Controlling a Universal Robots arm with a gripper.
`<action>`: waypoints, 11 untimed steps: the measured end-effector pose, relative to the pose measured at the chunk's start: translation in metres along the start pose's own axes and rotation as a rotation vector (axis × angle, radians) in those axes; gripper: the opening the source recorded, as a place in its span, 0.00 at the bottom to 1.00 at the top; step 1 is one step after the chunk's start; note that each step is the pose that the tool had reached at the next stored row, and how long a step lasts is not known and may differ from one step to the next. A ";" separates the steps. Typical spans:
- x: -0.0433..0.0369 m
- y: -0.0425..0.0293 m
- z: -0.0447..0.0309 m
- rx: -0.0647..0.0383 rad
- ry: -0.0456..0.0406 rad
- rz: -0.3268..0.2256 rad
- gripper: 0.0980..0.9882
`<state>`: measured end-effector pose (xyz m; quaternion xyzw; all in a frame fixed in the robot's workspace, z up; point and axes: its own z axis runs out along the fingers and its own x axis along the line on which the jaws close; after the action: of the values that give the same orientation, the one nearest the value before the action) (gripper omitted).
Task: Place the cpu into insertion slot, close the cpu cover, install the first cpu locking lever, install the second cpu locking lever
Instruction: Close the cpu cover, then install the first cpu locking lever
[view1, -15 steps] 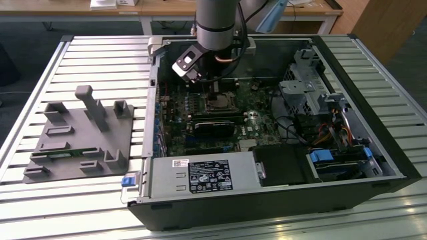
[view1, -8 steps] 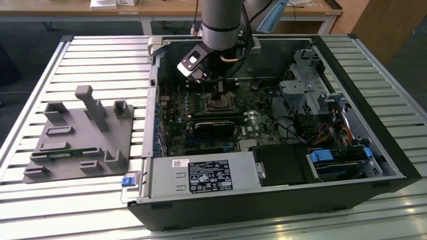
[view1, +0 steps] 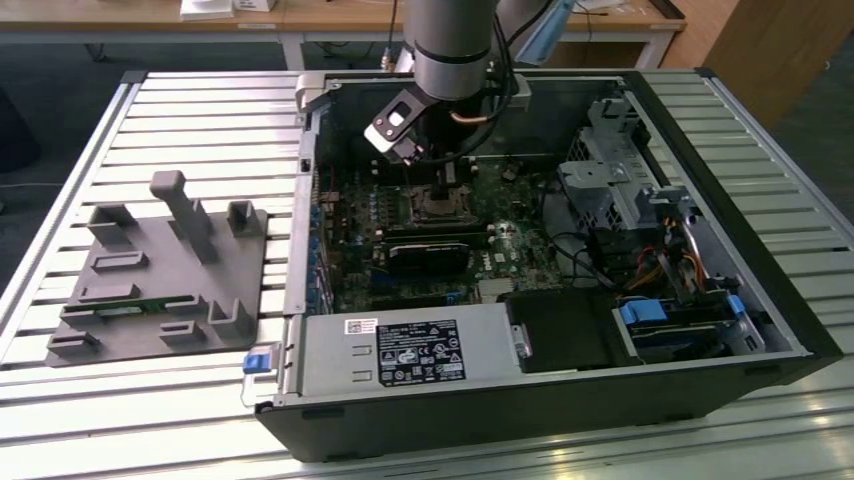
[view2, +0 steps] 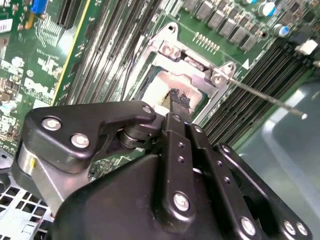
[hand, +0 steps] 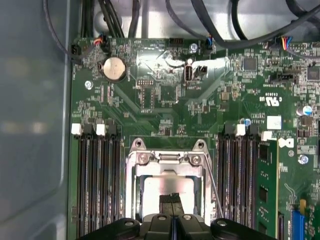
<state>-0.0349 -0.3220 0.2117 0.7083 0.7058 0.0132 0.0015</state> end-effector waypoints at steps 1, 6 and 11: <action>0.0000 0.0005 0.0000 0.000 0.0000 0.000 0.01; 0.0001 0.0009 -0.0013 0.000 0.0000 0.000 0.01; 0.0001 0.0011 -0.0053 0.000 -0.0001 0.000 0.01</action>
<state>-0.0339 -0.3219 0.2170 0.7082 0.7058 0.0131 0.0015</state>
